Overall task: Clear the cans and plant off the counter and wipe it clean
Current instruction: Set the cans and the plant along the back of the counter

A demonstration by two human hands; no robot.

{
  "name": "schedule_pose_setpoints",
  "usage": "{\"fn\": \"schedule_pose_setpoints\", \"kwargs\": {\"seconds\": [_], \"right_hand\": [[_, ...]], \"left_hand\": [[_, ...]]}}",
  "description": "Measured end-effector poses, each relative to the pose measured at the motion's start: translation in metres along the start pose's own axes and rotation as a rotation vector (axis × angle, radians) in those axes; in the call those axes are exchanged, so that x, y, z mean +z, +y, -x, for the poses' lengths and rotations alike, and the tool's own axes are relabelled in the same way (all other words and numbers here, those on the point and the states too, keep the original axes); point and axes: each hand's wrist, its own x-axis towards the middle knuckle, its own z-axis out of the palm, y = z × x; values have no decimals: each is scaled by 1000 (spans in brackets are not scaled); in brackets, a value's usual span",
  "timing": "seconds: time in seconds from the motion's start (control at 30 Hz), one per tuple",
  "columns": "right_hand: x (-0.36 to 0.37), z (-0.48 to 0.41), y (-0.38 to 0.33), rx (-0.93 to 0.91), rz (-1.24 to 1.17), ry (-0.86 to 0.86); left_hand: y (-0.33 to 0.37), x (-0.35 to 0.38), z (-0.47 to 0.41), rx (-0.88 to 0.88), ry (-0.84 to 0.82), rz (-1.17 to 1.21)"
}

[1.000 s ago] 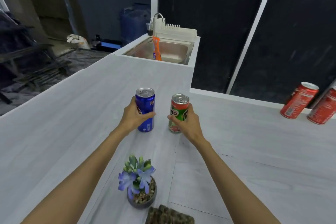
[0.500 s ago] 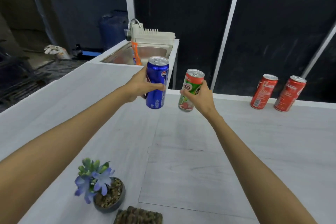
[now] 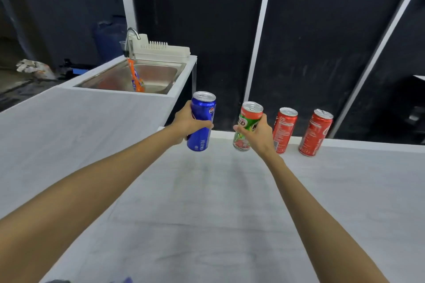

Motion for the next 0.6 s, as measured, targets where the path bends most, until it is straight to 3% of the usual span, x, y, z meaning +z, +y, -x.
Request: {"fn": "schedule_pose_setpoints", "kwargs": {"seconds": [0.6], "right_hand": [[13,-63,52,27,44,-61]], "left_hand": [[-43,72,-73,-86,178,77]]}}
